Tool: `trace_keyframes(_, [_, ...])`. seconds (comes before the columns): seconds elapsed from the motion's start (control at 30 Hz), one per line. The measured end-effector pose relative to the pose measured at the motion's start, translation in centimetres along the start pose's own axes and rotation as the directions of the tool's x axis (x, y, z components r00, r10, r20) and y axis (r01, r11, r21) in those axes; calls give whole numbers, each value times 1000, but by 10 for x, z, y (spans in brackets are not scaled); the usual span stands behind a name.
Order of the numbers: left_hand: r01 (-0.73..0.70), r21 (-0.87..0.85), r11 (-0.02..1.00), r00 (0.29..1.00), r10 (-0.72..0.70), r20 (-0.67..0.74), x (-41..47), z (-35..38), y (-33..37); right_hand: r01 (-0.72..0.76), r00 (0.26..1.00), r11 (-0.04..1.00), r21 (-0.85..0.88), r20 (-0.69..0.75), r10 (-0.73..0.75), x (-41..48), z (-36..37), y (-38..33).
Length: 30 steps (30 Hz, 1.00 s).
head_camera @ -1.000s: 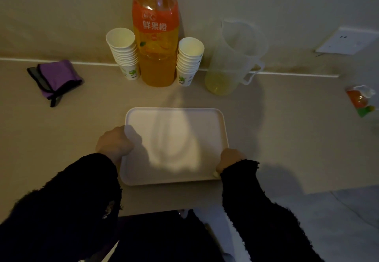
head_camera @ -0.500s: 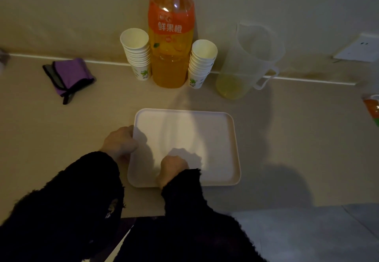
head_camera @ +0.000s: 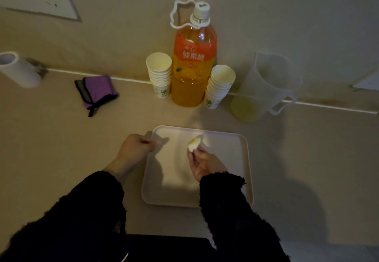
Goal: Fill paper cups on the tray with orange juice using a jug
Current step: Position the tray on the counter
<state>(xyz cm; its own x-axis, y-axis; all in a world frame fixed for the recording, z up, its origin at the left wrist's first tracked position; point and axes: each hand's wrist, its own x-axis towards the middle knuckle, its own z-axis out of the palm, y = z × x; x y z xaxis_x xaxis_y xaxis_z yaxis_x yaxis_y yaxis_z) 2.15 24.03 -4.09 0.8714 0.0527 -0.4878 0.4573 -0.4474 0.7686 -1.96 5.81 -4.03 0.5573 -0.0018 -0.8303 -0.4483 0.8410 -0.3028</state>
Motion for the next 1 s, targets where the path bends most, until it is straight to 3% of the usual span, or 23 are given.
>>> trace_keyframes(0.07, [36, -226, 973, 988, 0, 157, -13, 11, 16, 28, 999, 999, 44, -22, -27, 3, 4, -4])
trace_keyframes(0.13, [34, -267, 963, 980, 20, 198, -19, 25, 25, 47, 998, 998, 50, -48, -45, 4, 9, -6])
trace_keyframes(0.23, [-14, -285, 958, 996, 40, 84, -26, 53, 32, 88, 991, 996, 27, -102, -84, 5, 16, -3])
trace_keyframes(0.4, [21, -541, 841, 993, -82, -88, -30, 80, 45, 146, 986, 984, -100, -69, -153, 10, 21, 7])
trace_keyframes(0.67, [63, -646, 761, 989, -133, -60, -28, 83, 57, 278, 949, 940, -197, -92, -300, 10, 24, 7])
trace_keyframes(0.87, [229, -690, 687, 965, -252, 71, -26, 83, 61, 443, 866, 781, -441, -15, -499, 11, 25, 3])
trace_keyframes(1.0, [184, -603, 776, 976, -217, 19, -23, 73, 61, 544, 793, 552, -632, 174, -584, 11, 18, -4])
